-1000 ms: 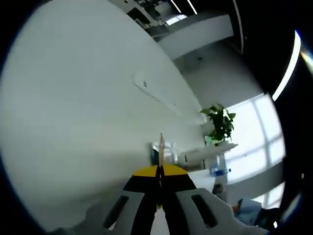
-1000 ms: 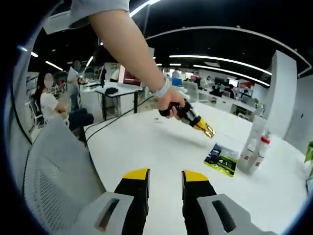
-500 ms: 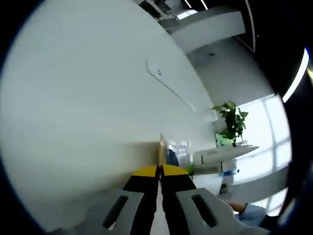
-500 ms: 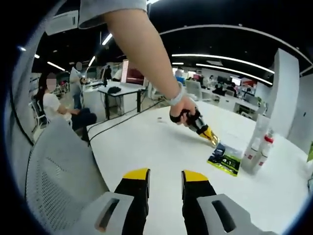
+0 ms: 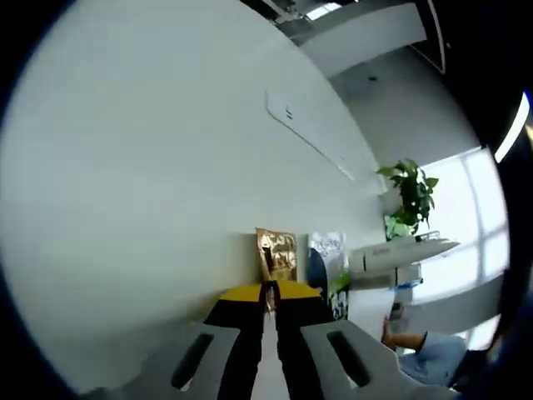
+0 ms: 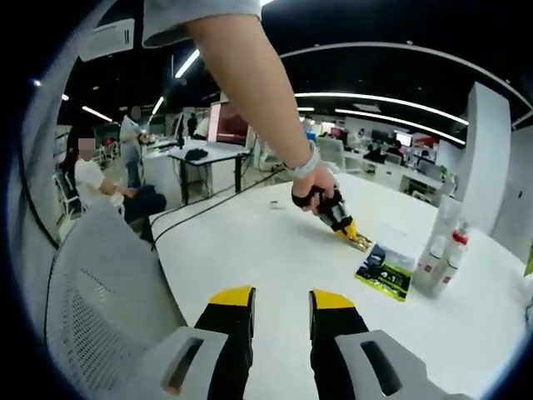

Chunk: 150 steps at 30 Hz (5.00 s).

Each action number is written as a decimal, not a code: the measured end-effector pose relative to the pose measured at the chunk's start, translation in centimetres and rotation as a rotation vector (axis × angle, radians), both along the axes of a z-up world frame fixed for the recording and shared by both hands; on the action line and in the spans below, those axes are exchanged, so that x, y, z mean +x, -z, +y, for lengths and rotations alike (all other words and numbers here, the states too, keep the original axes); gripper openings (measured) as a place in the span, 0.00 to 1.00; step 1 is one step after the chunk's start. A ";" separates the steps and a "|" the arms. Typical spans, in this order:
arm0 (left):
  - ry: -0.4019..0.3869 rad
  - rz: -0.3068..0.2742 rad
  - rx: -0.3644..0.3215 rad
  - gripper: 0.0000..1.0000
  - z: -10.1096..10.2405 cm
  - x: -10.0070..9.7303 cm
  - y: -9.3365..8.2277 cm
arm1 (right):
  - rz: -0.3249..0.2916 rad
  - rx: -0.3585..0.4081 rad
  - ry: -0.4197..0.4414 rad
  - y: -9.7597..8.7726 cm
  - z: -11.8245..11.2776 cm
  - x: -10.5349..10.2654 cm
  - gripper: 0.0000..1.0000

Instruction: Arrange the skincare products in the storage area until every visible bottle or jar stands upright without overlapping.

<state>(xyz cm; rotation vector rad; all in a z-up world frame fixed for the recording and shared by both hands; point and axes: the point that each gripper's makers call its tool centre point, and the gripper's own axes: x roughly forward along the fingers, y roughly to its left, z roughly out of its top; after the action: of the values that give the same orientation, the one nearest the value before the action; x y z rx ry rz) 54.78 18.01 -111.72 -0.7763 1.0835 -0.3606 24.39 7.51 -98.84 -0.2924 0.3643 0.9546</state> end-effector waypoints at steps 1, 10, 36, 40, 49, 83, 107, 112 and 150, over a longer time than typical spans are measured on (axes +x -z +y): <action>-0.005 0.008 -0.002 0.01 0.0 0.0 0.0 | 0.000 0.000 0.000 0.0 0.0 0.0 0.22; -0.019 0.082 0.011 0.02 0.2 -0.6 0.0 | -0.005 0.001 -0.004 -0.1 0.0 -0.1 0.20; -0.043 -0.098 0.230 0.46 10.6 -0.9 -5.7 | -0.028 0.012 -0.011 -0.7 0.1 -0.1 0.18; -0.105 -0.127 0.336 0.51 14.9 -1.2 -6.8 | -0.031 0.013 -0.011 -0.7 0.1 -0.1 0.18; 0.060 -0.116 0.672 0.73 21.3 -3.8 -4.4 | -0.022 0.001 -0.015 -0.4 0.1 -0.3 0.17; 0.707 -0.046 0.822 0.65 25.0 -6.4 1.0 | 0.028 -0.023 -0.017 0.7 0.2 -0.2 0.15; 0.820 -0.061 0.853 0.36 22.4 -9.2 -0.8 | -0.001 -0.017 -0.027 0.2 0.3 -0.2 0.14; 0.834 -0.132 0.837 0.36 20.1 -10.4 -2.9 | -0.011 -0.014 -0.032 0.0 0.4 -0.3 0.14; 1.065 -0.713 0.745 0.36 -6.0 -32.3 -13.1 | 0.231 0.252 -0.070 -1.5 1.5 -2.2 0.18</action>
<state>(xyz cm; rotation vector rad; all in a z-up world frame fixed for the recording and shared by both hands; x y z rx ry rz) 22.45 12.02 -98.62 0.6371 0.7548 -0.9614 22.16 8.97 -97.30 0.0359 0.4418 1.0944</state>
